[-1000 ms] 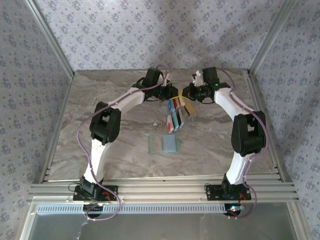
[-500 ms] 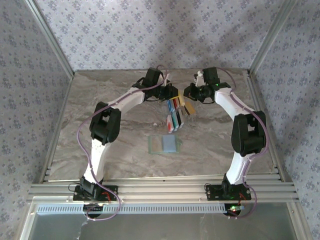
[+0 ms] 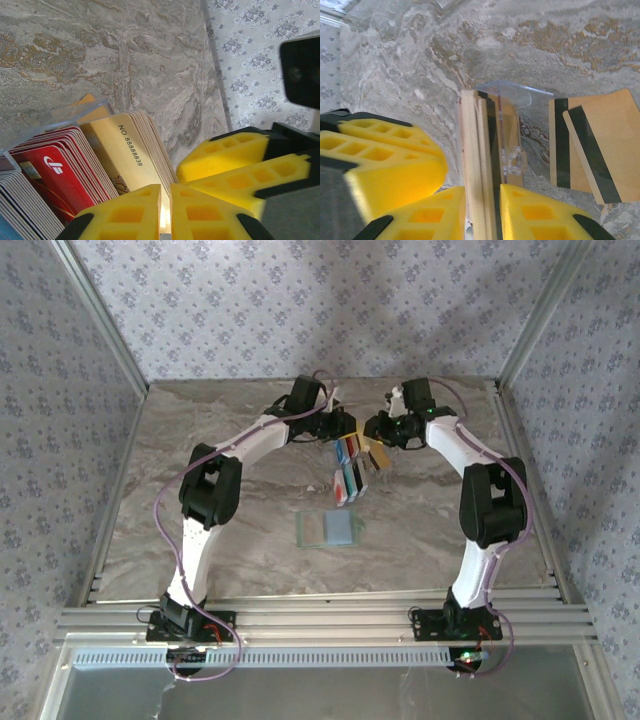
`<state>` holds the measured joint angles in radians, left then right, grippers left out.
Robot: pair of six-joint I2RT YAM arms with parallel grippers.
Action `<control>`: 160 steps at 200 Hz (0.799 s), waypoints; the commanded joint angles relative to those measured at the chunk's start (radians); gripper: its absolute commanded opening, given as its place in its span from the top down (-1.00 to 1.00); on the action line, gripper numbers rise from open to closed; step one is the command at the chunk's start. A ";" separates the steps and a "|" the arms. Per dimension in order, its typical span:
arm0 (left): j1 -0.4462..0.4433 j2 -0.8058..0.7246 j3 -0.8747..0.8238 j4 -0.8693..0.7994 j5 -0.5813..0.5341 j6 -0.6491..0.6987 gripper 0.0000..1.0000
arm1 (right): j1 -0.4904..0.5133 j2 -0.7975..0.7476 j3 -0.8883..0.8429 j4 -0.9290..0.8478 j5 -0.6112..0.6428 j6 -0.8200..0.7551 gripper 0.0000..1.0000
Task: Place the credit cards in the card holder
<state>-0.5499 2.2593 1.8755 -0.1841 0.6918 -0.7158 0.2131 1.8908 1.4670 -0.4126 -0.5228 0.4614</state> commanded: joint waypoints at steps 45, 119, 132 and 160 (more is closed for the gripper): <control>0.010 -0.004 0.005 -0.010 0.019 0.021 0.75 | 0.008 0.000 0.018 -0.006 -0.043 -0.015 0.52; 0.009 0.024 0.010 -0.012 0.021 0.020 0.75 | 0.008 -0.030 0.004 0.014 -0.053 -0.004 0.71; 0.009 0.031 0.011 -0.012 0.021 0.019 0.75 | 0.008 -0.032 0.004 0.012 -0.052 -0.004 0.77; 0.009 0.037 0.013 -0.012 0.021 0.019 0.75 | 0.008 -0.034 0.004 0.008 -0.046 -0.006 0.79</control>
<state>-0.5495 2.2677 1.8755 -0.1844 0.6918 -0.7158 0.2165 1.8961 1.4723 -0.4011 -0.5568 0.4591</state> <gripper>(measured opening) 0.125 0.109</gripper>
